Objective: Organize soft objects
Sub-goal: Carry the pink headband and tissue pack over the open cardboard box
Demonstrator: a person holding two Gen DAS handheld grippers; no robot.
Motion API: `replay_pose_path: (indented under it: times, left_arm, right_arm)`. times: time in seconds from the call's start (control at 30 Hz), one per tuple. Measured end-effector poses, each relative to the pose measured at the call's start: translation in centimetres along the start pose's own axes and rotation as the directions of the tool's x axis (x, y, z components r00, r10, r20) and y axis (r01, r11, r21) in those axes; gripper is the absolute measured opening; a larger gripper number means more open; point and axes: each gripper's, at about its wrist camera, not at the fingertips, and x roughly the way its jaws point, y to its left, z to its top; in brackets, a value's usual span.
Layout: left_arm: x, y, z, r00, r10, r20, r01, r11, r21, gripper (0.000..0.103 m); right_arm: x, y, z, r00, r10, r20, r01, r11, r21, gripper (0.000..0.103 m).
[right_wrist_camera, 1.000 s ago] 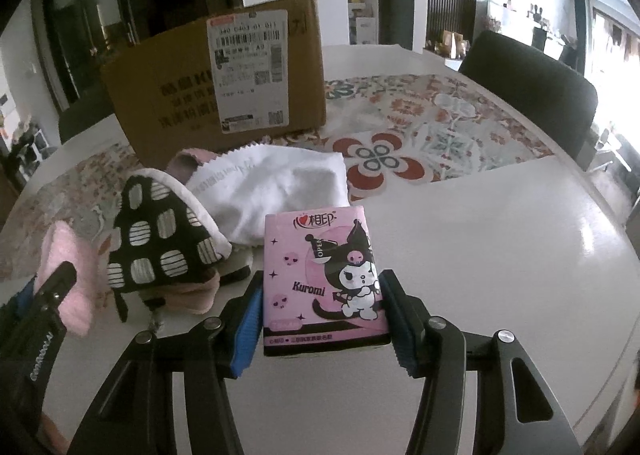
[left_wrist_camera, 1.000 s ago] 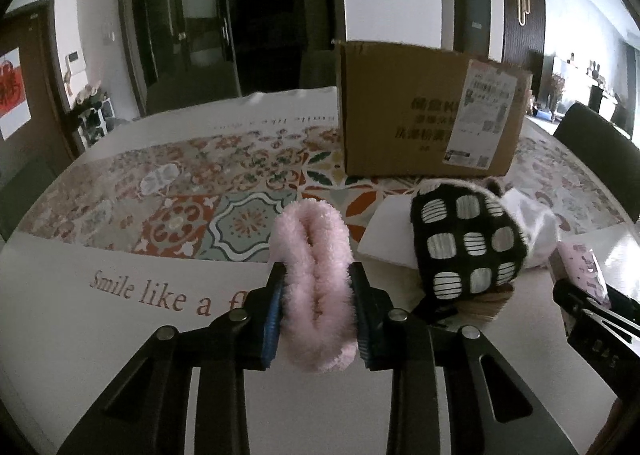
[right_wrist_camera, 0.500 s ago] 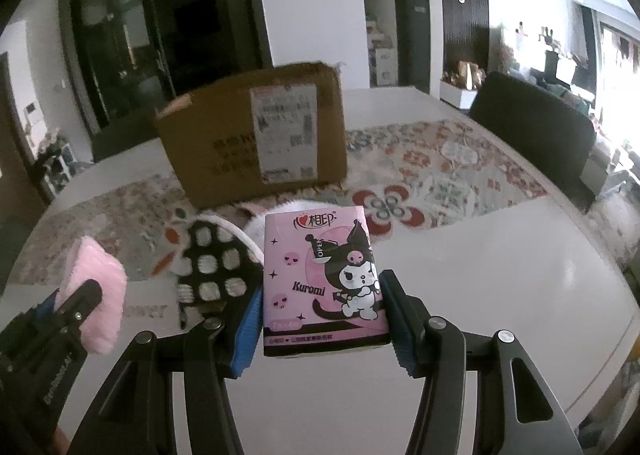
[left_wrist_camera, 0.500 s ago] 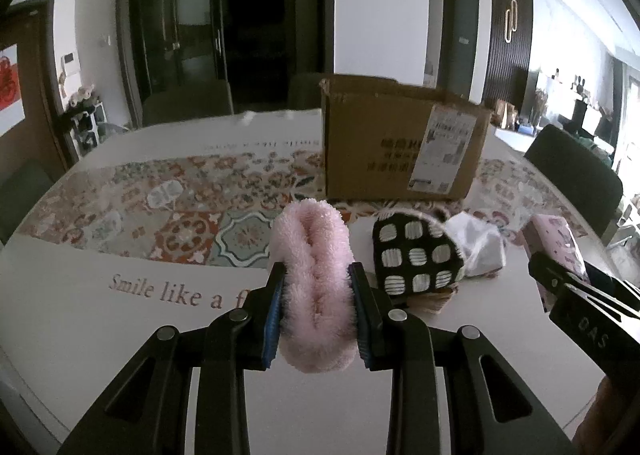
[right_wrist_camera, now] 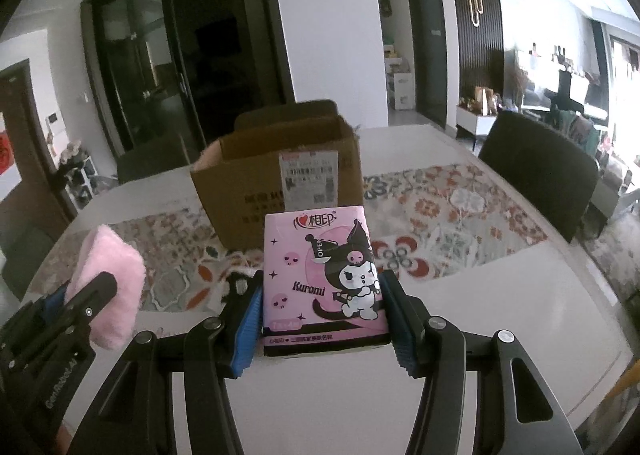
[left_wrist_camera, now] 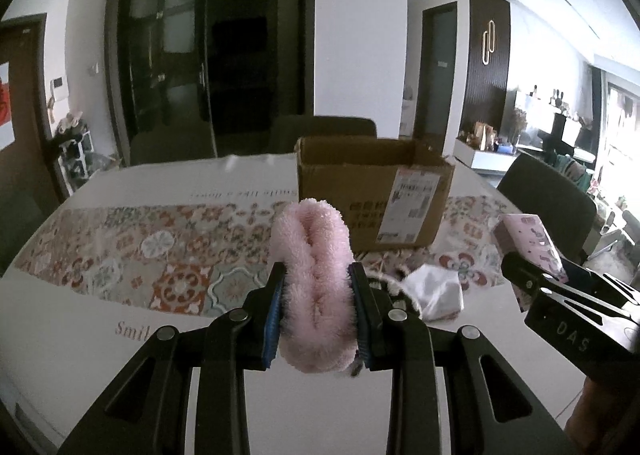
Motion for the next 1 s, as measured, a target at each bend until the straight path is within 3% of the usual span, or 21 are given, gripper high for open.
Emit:
replay_pose_path:
  times: [0.63,1.0]
  left_arm:
    - [2.6,-1.1,7.5,0.998,-0.052,0.044,0.05,0.998,0.045,0.031]
    - [5.6,-1.6,11.5,0.997,-0.058,0.055,0.054,0.996,0.065,0.031]
  right_arm:
    - [1.4,0.0,7.5,0.996,0.033,0.08,-0.031,0.999,-0.031,0.056]
    - [4.5,-0.1,11.2,0.997,0.063,0.052,-0.062,0.998,-0.032,0.056]
